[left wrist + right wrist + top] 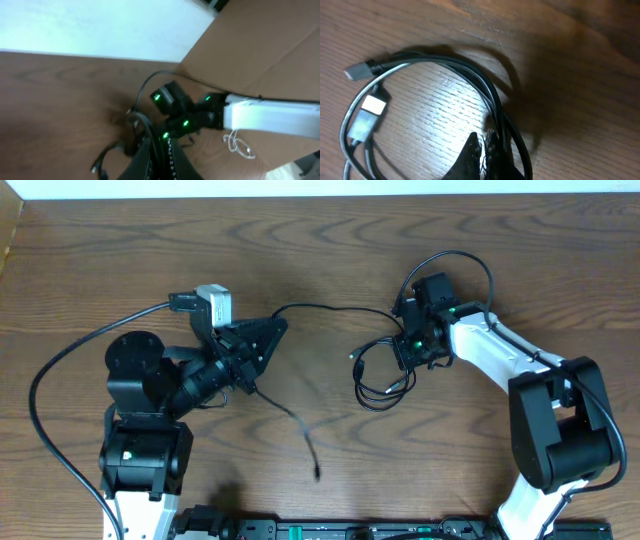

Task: Untangle cables

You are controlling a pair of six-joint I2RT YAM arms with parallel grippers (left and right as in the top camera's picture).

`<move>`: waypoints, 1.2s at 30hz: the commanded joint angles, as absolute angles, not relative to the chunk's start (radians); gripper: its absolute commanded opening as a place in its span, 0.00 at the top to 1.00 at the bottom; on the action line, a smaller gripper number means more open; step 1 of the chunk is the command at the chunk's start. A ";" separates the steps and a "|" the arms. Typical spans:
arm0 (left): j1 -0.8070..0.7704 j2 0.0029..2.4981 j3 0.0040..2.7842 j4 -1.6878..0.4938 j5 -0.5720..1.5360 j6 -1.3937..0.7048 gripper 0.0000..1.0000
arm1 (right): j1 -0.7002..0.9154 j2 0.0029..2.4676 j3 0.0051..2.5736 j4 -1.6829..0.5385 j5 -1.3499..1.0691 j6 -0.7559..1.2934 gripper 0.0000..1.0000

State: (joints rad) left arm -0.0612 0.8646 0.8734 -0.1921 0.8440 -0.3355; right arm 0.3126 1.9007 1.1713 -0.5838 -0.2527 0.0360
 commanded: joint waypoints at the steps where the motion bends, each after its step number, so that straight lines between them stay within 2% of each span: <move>1: -0.056 0.864 0.871 -0.239 0.786 -0.261 0.91 | 0.316 1.798 1.185 -0.578 -0.288 0.059 0.99; 16: -0.056 0.983 0.871 -0.387 0.705 -0.175 0.92 | 0.315 1.394 1.295 -0.587 -0.352 0.136 0.99; 20: -0.057 1.041 0.871 -0.408 0.705 -0.145 0.91 | 0.315 1.356 1.342 -0.589 -0.400 0.161 0.99; 30: -0.057 1.105 0.870 -0.406 0.706 -0.127 0.92 | 0.315 1.352 1.372 -0.662 -0.342 0.160 0.99; 36: -0.057 1.105 0.870 -0.402 0.706 -0.127 0.92 | 0.316 1.358 1.372 -0.720 -0.339 0.096 0.99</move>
